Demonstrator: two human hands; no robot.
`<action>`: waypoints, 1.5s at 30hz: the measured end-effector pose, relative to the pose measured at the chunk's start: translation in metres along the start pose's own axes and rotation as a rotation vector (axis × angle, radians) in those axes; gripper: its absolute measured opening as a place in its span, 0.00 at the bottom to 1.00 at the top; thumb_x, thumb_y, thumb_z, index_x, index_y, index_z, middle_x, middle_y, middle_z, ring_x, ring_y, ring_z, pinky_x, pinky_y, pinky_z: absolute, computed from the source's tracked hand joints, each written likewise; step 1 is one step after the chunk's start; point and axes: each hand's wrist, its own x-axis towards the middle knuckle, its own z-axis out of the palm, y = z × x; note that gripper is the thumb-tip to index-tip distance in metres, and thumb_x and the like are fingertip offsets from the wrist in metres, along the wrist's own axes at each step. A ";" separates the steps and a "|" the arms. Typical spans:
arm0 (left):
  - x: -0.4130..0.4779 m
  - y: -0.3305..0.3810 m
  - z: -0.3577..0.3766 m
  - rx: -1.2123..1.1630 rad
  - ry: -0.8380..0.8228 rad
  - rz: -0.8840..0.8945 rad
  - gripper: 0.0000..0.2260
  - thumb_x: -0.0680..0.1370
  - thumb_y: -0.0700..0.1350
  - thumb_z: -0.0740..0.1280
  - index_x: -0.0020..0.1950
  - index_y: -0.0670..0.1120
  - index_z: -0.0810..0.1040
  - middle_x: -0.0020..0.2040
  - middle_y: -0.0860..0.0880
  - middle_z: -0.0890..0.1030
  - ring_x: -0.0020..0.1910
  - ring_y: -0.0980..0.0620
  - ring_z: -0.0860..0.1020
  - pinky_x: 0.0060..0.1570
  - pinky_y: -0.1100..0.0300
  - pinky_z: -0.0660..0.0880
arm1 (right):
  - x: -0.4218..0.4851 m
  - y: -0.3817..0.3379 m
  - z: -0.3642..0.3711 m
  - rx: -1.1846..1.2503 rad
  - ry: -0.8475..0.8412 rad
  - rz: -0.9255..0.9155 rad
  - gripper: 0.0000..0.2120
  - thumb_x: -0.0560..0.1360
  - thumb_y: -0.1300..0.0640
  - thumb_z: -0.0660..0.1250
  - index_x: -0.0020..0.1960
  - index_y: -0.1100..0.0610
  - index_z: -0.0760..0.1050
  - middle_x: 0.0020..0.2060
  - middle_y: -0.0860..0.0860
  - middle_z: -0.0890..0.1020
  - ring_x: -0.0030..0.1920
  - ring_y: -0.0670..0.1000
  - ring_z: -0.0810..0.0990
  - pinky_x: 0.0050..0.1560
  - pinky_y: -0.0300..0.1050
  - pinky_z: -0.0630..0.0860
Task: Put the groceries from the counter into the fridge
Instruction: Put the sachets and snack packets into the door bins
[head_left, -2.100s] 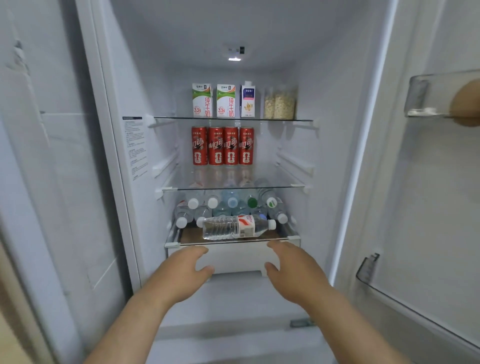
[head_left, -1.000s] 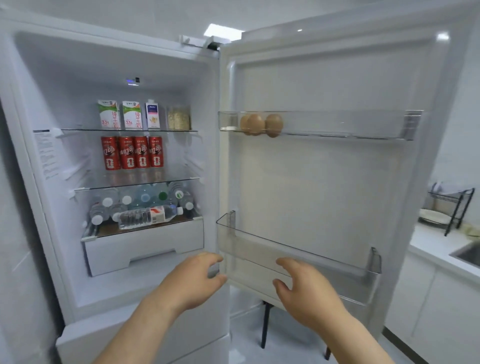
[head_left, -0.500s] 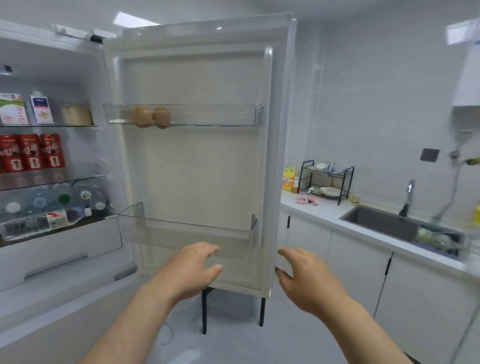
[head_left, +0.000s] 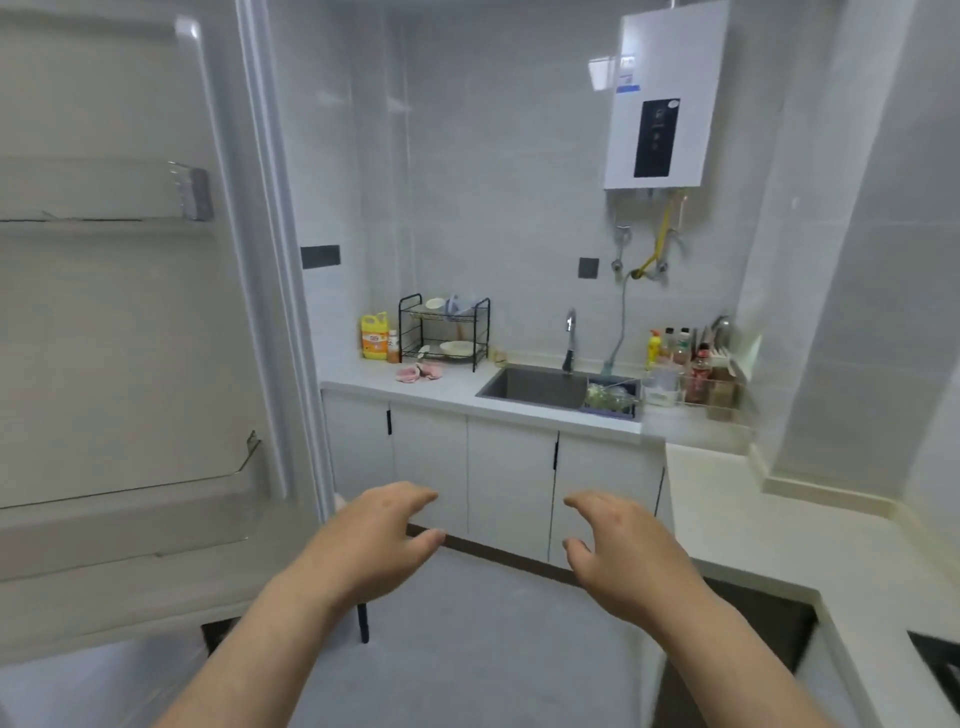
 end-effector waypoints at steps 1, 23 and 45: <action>0.011 0.007 0.006 -0.002 -0.011 0.028 0.25 0.80 0.59 0.61 0.76 0.55 0.65 0.74 0.58 0.68 0.72 0.58 0.65 0.71 0.60 0.64 | -0.003 0.010 -0.003 -0.007 0.005 0.033 0.25 0.81 0.48 0.59 0.77 0.47 0.61 0.74 0.43 0.68 0.73 0.46 0.65 0.71 0.43 0.64; 0.166 0.217 0.140 -0.184 -0.407 0.775 0.24 0.80 0.58 0.61 0.76 0.54 0.64 0.74 0.57 0.68 0.70 0.56 0.68 0.67 0.61 0.66 | -0.121 0.151 -0.038 -0.102 0.224 0.945 0.24 0.81 0.49 0.59 0.76 0.49 0.62 0.73 0.45 0.68 0.72 0.49 0.65 0.71 0.44 0.64; -0.055 0.447 0.183 -0.355 -0.700 1.588 0.24 0.80 0.55 0.64 0.75 0.53 0.66 0.75 0.58 0.67 0.75 0.59 0.62 0.69 0.61 0.64 | -0.427 0.051 -0.058 -0.230 0.538 1.748 0.24 0.80 0.49 0.61 0.75 0.48 0.65 0.72 0.44 0.70 0.71 0.48 0.68 0.68 0.42 0.65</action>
